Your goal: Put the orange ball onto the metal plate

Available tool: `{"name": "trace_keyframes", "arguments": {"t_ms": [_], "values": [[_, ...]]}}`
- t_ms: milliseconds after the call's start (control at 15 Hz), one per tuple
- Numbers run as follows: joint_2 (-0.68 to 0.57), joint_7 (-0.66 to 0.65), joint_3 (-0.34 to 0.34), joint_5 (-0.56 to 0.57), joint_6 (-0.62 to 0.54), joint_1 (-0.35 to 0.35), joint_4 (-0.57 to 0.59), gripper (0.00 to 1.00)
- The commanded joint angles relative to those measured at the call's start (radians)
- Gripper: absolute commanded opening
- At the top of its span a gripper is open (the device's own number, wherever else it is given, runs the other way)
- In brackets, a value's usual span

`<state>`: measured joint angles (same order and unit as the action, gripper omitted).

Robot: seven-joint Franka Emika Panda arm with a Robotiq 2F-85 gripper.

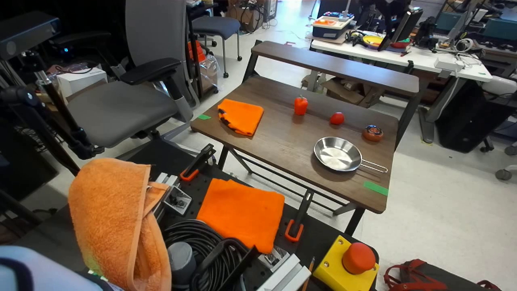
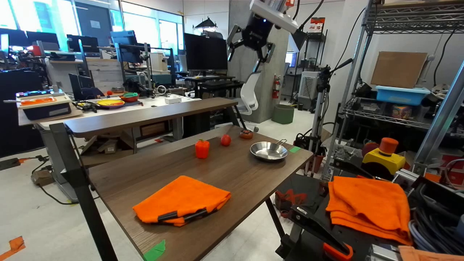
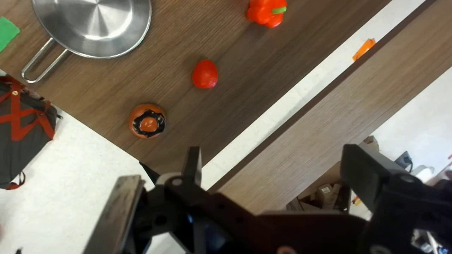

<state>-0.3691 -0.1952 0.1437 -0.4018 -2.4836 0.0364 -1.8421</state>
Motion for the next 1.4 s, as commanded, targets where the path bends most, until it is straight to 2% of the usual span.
{"name": "trace_keyframes", "arguments": {"t_ms": [0,600,1333], "values": [[-0.163,-0.126,-0.02,0.062,0.077,0.016,0.197,1.0],[-0.515,-0.334,-0.016,0.127,0.291,0.022,0.606,1.0],[-0.8,-0.438,0.002,0.229,0.394,-0.015,0.911,1.0]]}}
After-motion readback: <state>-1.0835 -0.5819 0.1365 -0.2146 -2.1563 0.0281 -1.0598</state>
